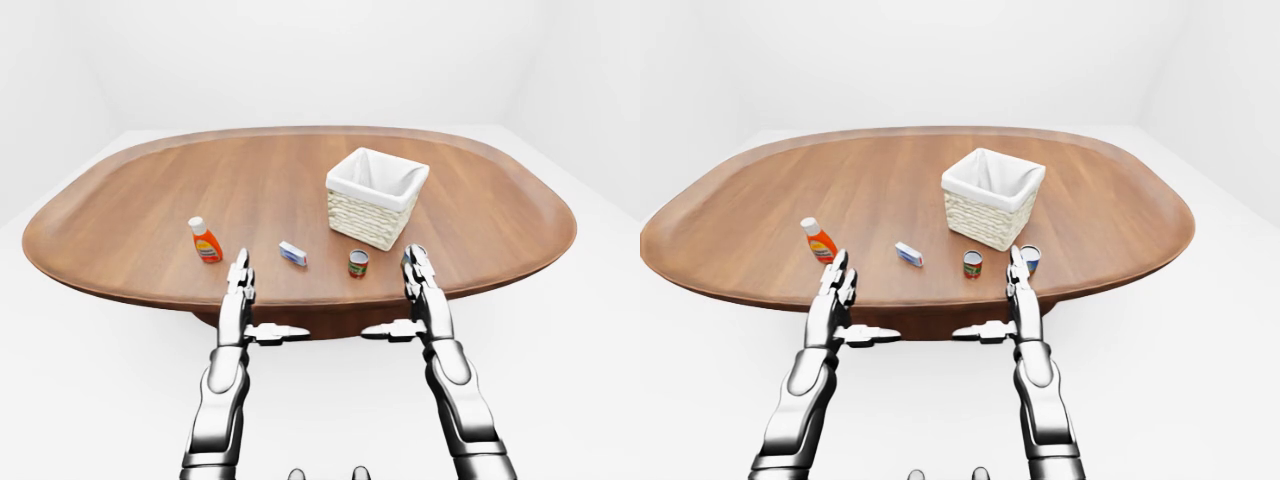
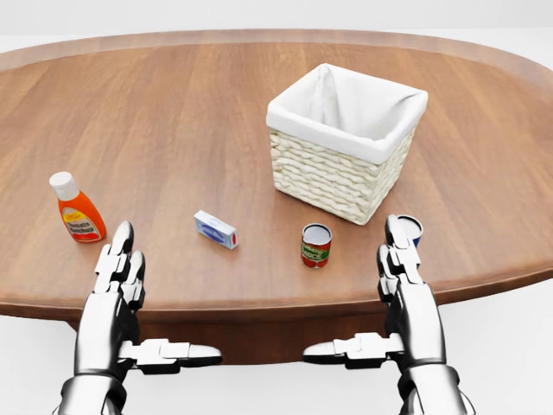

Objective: Pick up the alphabet soup and the cream cheese box, and put them in the basket.

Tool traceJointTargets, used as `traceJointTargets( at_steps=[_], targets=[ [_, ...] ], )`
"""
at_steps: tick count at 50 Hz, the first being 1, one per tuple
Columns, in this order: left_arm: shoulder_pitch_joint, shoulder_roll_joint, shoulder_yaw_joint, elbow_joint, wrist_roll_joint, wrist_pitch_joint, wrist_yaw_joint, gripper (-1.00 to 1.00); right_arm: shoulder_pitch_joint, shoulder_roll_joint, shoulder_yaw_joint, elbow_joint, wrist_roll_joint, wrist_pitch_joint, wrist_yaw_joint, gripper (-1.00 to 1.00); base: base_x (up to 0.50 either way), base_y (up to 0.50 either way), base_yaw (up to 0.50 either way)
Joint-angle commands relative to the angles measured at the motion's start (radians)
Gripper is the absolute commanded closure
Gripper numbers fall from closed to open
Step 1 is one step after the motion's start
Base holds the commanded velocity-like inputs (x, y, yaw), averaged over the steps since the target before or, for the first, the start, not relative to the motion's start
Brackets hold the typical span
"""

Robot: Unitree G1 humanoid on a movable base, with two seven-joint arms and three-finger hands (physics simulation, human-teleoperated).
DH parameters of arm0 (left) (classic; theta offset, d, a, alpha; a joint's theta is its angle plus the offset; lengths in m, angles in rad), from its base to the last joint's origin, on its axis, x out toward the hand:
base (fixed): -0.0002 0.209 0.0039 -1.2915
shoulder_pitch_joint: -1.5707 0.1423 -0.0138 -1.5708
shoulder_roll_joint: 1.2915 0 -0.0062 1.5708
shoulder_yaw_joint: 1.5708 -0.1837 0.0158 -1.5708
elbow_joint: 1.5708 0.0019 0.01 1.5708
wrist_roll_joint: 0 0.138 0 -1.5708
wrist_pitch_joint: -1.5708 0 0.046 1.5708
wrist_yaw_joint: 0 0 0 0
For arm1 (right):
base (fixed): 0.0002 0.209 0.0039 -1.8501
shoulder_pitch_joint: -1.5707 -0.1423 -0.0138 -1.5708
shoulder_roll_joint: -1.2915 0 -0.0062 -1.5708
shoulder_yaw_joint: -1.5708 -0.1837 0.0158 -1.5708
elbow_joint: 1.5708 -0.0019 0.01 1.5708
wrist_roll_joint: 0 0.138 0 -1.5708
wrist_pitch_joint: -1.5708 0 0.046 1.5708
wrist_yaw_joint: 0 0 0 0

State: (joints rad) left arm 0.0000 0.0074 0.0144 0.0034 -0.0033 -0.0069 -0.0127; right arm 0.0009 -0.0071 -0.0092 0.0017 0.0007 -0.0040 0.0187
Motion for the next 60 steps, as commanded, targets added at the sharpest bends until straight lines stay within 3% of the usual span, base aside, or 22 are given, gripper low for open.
traceJointTargets(
  at_steps=[1, 4, 6, 9, 11, 13, 20, 30, 34, 44, 52, 56, 60],
  targets=[
    [-0.001, 0.012, 0.022, 0.016, 0.001, -0.023, -0.017, -1.00, 0.001, -0.010, -0.013, 0.004, -0.005, -0.001, 0.031, -1.00, 0.00, 0.00, 0.00],
    [0.003, 0.011, 0.019, -0.005, 0.003, -0.007, -0.016, -1.00, -0.002, -0.009, -0.016, 0.006, -0.003, 0.006, 0.030, -1.00, 0.00, 0.00, 0.00],
    [-0.001, 0.011, 0.020, 0.008, 0.003, -0.015, -0.017, -1.00, -0.009, -0.011, -0.019, 0.031, -0.002, -0.008, 0.030, -1.00, 0.00, 0.00, 0.00],
    [0.000, 0.011, 0.020, 0.002, 0.002, -0.007, -0.016, -1.00, -0.009, -0.011, -0.017, 0.033, -0.006, -0.002, 0.028, -1.00, 0.00, 0.00, 0.00],
    [-0.001, 0.011, 0.021, 0.012, 0.002, -0.016, -0.017, -1.00, -0.007, -0.010, -0.015, 0.020, -0.008, 0.011, 0.027, -1.00, 0.00, 0.00, 0.00],
    [0.004, 0.011, 0.019, -0.006, 0.003, -0.003, -0.017, -1.00, -0.008, -0.010, -0.015, 0.024, -0.008, 0.010, 0.028, -1.00, 0.00, 0.00, 0.00],
    [-0.003, 0.012, 0.020, 0.020, 0.006, -0.020, -0.018, -1.00, -0.014, -0.010, -0.016, 0.045, -0.009, 0.010, 0.027, -1.00, 0.00, 0.00, 0.00],
    [0.005, 0.010, 0.016, -0.003, 0.011, -0.010, -0.018, -1.00, -0.016, -0.011, -0.011, 0.056, -0.023, 0.009, 0.025, -1.00, 0.00, -0.22, 0.00],
    [0.000, 0.011, 0.018, 0.016, 0.010, -0.023, -0.019, -1.00, -0.014, -0.010, -0.011, 0.048, -0.023, 0.016, 0.024, -1.00, 0.00, -0.40, 0.00],
    [0.006, 0.011, 0.016, -0.004, 0.013, -0.010, -0.019, -1.00, -0.017, -0.010, -0.010, 0.060, -0.025, 0.008, 0.025, -1.00, 0.00, -0.33, 0.00],
    [0.002, 0.011, 0.018, 0.017, 0.014, -0.028, -0.020, -1.00, -0.014, -0.010, -0.007, 0.048, -0.028, 0.017, 0.026, -1.00, 0.00, -0.22, 0.00],
    [0.004, 0.011, 0.017, 0.004, 0.014, -0.018, -0.019, -1.00, -0.014, -0.009, -0.007, 0.052, -0.028, 0.014, 0.026, -1.00, 0.00, -0.22, 0.00],
    [0.001, 0.011, 0.018, 0.014, 0.014, -0.023, -0.020, -1.00, -0.017, -0.009, -0.009, 0.060, -0.026, 0.007, 0.027, -1.00, 0.00, -0.15, 0.00]
  ],
)
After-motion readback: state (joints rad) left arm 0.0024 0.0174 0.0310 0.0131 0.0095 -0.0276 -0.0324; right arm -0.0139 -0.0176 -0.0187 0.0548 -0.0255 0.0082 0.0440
